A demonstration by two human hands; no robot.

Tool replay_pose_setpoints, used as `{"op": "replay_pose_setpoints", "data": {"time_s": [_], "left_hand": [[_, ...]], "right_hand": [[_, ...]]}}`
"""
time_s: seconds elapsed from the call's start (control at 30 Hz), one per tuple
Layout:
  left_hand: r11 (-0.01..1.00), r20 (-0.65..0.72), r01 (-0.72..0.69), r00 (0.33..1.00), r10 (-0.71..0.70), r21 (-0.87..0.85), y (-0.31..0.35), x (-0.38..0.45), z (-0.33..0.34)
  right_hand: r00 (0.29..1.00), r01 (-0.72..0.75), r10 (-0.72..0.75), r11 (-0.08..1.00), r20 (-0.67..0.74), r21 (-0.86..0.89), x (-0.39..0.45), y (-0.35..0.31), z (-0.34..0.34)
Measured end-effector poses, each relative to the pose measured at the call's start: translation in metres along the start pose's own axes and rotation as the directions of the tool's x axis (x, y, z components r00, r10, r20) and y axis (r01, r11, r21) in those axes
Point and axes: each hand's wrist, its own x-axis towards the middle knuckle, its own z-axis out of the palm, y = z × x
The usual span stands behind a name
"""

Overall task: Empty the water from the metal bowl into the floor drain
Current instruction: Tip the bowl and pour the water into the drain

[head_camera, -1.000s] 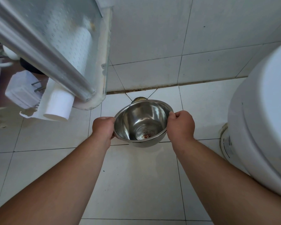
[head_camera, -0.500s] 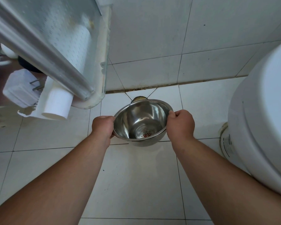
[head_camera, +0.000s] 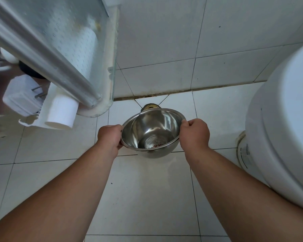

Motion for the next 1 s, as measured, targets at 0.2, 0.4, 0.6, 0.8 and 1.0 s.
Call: {"op": "replay_pose_setpoints", "data": {"time_s": [0.2,0.4,0.6,0.8,1.0], "left_hand": [[1.000,0.002,0.017,1.000,-0.017,-0.010,0.001,-0.003,-0.001],[0.999,0.001,0.022,1.000,-0.022,-0.031,0.004,-0.003,-0.002],[0.998,-0.010,0.034,0.999,-0.034,-0.045,0.005,-0.003,0.000],[0.998,0.004,0.044,0.999,-0.044,-0.051,0.007,-0.002,0.001],[0.997,0.014,0.055,0.998,-0.054,-0.047,0.008,0.001,0.000]], "right_hand": [[1.000,-0.014,0.014,1.000,0.000,0.017,0.001,-0.003,-0.001],[1.000,-0.013,0.013,1.000,0.002,0.020,0.000,-0.005,-0.002],[1.000,-0.026,0.026,0.999,0.000,0.041,0.000,-0.007,-0.002],[0.999,-0.037,0.038,0.997,-0.003,0.070,0.002,-0.009,-0.002],[0.999,-0.040,0.040,0.996,-0.005,0.079,0.005,-0.011,-0.003]]}}
